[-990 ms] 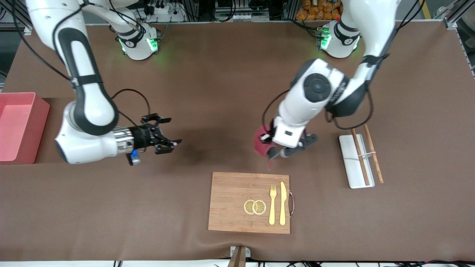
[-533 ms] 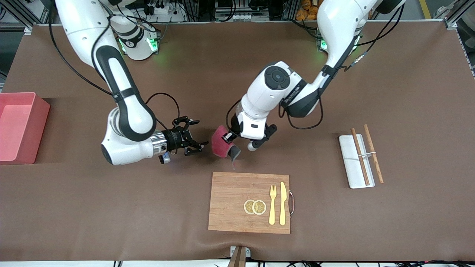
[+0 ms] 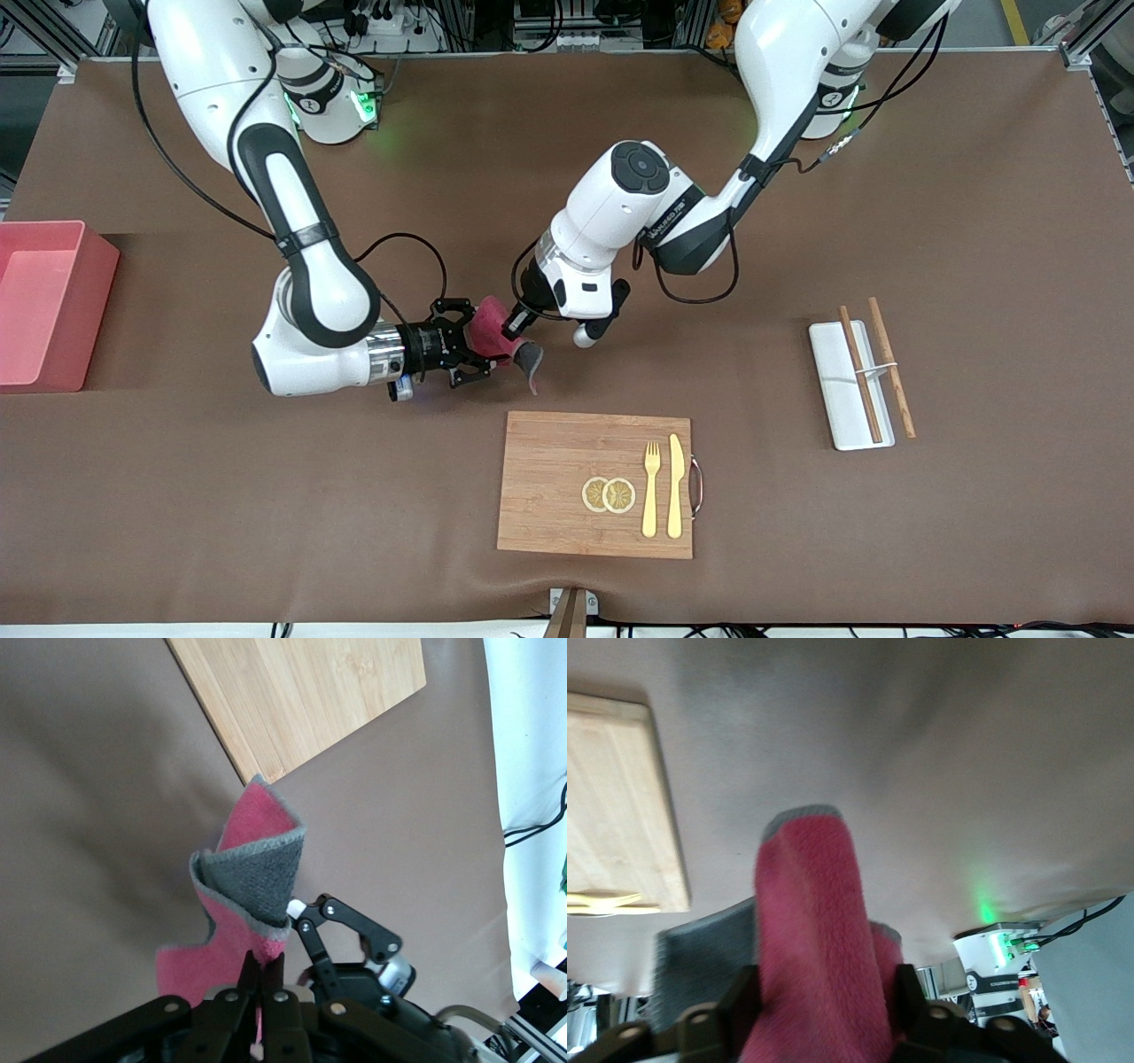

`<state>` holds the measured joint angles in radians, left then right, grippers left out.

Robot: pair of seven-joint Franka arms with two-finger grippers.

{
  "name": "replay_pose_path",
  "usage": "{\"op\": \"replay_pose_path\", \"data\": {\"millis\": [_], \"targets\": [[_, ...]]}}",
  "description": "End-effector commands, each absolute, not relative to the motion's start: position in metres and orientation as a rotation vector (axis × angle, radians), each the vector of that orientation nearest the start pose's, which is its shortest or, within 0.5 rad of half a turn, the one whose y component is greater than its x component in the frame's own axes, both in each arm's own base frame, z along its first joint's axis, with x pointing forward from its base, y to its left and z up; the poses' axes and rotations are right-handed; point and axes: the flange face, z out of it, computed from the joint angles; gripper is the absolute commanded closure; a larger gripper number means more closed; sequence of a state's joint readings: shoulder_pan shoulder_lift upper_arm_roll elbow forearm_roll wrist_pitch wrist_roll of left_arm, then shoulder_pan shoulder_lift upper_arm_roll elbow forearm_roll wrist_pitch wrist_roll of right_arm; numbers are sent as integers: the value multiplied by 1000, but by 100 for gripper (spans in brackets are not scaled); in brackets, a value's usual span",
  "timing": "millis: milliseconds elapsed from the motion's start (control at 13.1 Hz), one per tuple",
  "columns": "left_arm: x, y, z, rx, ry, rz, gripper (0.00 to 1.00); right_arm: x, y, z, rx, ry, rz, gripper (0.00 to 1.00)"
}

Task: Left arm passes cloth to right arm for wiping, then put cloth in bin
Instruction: 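Grasp the cloth with the right gripper and open the left gripper, then carry the cloth with the right gripper while the left gripper withdraws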

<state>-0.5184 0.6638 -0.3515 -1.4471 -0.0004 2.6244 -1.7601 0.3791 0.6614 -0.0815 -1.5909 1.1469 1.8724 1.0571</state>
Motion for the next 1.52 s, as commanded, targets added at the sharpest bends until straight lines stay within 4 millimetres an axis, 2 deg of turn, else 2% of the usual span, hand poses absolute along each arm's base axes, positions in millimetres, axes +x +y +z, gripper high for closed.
{"op": "replay_pose_path", "data": {"millis": [0,76,229,305,381,457,610,686,762,838,914,1067,1143,1219,1448], "targets": [[535,-549,379,2186,1286,-56,100,632,274,258,-1830,1455,1105,94],[537,-547,379,2184,1290,-53,100,633,270,259,-1832,1444,1099,100],[534,-550,379,2170,1317,-66,100,631,276,260,-1839,1441,1106,100],[535,-549,381,2158,1331,-64,100,632,272,260,-1842,1441,1101,100],[537,-546,385,2153,1336,-58,90,634,266,260,-1845,1446,1096,100],[537,-545,392,2144,1347,-58,66,635,258,261,-1868,1440,1097,100],[545,-530,413,2159,1369,-33,8,647,229,271,-1988,1429,1049,100],[550,-519,426,2170,1384,-9,1,652,212,274,-2067,1416,1013,100],[553,-510,440,2175,1386,14,0,654,199,273,-2138,1394,975,100],[559,-501,450,2176,1388,28,0,654,194,271,-2216,1349,941,100],[570,-480,467,2175,1399,54,0,650,191,264,-2283,1289,919,100],[571,-461,484,2265,1379,73,0,648,181,256,-2440,1210,859,100],[576,-445,490,2308,1373,84,0,647,174,248,-2559,1139,815,100],[575,-436,498,2368,1332,93,0,648,161,242,-2681,1038,765,100],[584,-388,520,2543,1210,119,0,660,87,228,-2881,870,662,100]]}}
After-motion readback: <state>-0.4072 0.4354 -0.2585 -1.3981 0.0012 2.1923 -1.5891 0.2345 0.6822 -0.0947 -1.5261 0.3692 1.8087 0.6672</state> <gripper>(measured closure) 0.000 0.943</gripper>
